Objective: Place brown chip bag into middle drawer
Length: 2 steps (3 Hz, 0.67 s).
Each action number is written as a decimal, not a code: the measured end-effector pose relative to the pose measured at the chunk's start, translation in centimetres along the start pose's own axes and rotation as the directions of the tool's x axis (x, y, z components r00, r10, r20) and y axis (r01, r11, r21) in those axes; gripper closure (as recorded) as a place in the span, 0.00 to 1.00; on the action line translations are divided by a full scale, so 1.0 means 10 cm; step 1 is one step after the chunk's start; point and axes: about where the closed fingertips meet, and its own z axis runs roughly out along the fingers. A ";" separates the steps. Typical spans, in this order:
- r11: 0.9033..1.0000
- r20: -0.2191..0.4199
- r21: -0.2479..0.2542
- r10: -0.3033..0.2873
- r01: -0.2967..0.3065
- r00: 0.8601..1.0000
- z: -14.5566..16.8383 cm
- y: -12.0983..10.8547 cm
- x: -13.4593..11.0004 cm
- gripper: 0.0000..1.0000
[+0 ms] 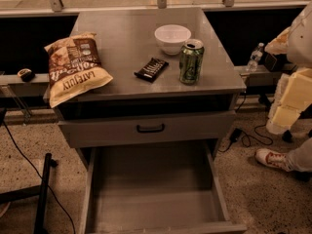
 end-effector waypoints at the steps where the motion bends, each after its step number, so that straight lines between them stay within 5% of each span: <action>1: 1.000 0.000 0.000 0.000 0.000 1.000 0.00 0.00 0.00 0.00; 2: 0.999 0.095 0.031 -0.017 0.014 0.995 0.15 -0.36 -0.39 0.00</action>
Offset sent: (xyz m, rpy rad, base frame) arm 0.1290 0.0809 0.0084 0.2190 -0.1444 0.0883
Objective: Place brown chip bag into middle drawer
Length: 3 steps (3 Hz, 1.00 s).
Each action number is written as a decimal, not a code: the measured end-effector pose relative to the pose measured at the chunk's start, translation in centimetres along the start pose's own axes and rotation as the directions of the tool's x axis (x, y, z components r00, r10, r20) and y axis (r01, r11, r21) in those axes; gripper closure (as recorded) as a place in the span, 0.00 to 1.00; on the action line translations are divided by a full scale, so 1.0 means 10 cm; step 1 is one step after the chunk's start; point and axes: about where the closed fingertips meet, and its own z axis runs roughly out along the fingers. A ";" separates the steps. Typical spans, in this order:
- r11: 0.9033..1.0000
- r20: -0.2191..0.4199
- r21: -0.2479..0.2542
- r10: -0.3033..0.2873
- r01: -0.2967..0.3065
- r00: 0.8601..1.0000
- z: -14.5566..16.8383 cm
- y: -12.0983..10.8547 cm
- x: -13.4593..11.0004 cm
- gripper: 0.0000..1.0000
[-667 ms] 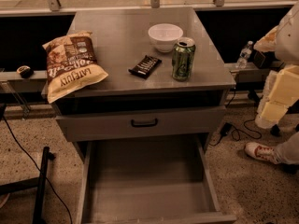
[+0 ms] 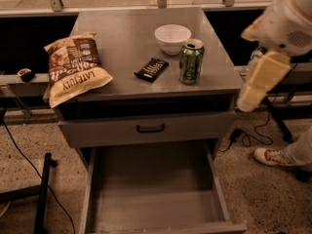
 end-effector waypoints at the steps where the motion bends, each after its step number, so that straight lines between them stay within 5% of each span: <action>1: 0.997 0.063 0.020 -0.080 0.079 0.995 0.27 -0.52 -0.70 0.00; 2: 0.990 0.042 0.022 -0.137 0.136 0.990 0.74 -1.06 -1.33 0.00; 3: 0.954 0.147 0.075 -0.297 0.289 0.943 1.03 -1.29 -2.39 0.00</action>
Offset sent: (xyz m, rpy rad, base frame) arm 0.2735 0.3353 0.0100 -0.0268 -0.1020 0.4249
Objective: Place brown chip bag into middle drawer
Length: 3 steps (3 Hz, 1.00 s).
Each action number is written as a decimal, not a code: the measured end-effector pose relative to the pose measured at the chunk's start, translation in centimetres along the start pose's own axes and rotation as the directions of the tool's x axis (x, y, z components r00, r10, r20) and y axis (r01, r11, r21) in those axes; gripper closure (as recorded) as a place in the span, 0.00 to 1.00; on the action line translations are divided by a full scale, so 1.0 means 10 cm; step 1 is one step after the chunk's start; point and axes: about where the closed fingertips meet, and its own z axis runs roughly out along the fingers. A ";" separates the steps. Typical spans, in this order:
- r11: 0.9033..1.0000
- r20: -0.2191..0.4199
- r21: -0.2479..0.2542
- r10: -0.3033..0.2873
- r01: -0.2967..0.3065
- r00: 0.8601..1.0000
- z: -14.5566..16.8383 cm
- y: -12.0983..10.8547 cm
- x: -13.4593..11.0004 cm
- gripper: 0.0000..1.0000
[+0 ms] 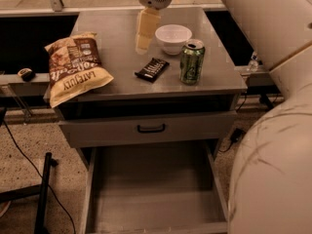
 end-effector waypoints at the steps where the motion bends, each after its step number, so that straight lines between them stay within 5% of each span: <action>1: 1.000 0.004 0.002 -0.001 0.001 1.000 -0.01 -0.01 -0.03 0.00; 2: 1.000 0.162 0.013 0.004 -0.006 0.987 0.11 -0.07 -0.39 0.00; 3: 1.000 0.397 -0.025 0.017 -0.008 0.918 0.56 0.00 -1.41 0.00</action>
Offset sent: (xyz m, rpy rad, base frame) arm 0.0079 0.1097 0.0272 0.4796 -0.0316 0.1804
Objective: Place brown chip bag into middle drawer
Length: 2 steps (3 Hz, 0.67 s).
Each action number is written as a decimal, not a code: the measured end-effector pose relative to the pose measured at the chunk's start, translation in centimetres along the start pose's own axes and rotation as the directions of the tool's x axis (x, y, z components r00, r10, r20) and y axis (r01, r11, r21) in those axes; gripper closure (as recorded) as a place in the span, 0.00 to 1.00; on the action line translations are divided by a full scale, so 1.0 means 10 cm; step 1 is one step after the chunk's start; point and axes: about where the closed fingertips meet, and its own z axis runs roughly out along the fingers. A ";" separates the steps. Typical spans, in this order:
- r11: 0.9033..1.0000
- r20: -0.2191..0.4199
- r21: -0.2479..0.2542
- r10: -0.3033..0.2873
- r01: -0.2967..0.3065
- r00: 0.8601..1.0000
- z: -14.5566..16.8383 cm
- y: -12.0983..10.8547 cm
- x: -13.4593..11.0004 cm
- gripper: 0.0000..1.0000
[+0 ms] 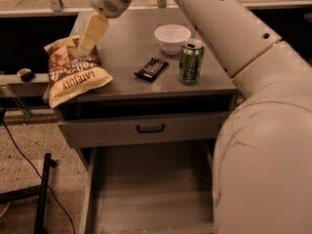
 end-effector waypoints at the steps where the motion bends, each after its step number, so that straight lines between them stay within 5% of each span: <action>1: 0.997 0.008 -0.074 0.000 0.001 1.000 0.42 0.18 -0.29 0.00; 2: 0.986 -0.090 -0.164 0.023 -0.038 0.996 0.55 0.47 -0.24 0.00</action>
Offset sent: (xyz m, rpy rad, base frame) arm -0.0668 0.0535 -0.0614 -0.2585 0.2550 0.0467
